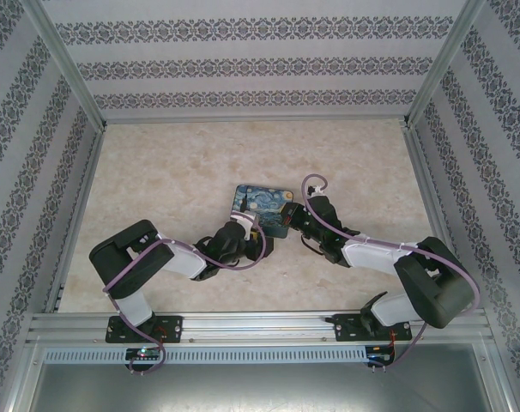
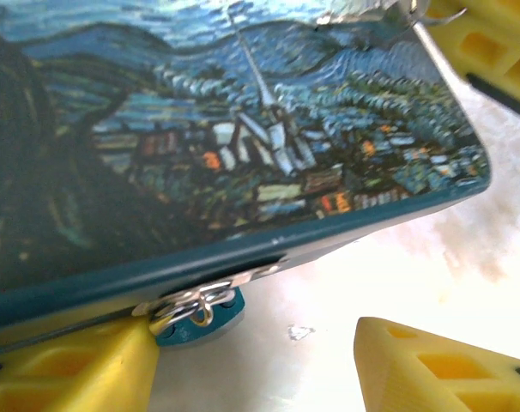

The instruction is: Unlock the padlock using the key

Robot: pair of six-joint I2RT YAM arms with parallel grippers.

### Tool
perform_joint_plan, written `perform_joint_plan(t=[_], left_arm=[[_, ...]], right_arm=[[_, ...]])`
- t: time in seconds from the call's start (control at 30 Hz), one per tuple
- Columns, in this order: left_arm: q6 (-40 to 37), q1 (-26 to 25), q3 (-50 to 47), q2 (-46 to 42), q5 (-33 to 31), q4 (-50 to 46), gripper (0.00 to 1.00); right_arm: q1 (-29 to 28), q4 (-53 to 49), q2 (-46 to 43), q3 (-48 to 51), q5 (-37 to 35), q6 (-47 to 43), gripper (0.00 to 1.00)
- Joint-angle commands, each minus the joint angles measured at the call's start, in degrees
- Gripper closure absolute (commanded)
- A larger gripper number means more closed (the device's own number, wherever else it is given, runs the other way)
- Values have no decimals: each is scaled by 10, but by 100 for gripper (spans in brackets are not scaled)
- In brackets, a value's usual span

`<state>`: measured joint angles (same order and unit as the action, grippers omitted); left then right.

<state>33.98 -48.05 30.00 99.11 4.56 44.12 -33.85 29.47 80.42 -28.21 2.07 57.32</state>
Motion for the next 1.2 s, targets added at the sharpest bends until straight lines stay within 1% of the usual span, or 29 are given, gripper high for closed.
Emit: perform_joint_plan(t=[0.0, 0.37, 0.6, 0.8, 1.0, 1.17], left_arm=[[37, -8, -7, -1, 16, 60, 38], [52, -8, 15, 34, 15, 57, 38], [86, -8, 11, 65, 11, 104, 39], [117, -8, -4, 62, -10, 135, 49], [147, -8, -12, 70, -15, 165, 55], [152, -8, -6, 75, -18, 162, 57]], right_arm=[[4, 18, 6, 7, 4, 8, 100], [4, 22, 2, 11, 4, 10, 100], [4, 24, 2, 13, 3, 12, 100], [4, 24, 2, 12, 3, 11, 100], [5, 26, 3, 15, 4, 11, 100], [7, 27, 2, 16, 4, 12, 100]])
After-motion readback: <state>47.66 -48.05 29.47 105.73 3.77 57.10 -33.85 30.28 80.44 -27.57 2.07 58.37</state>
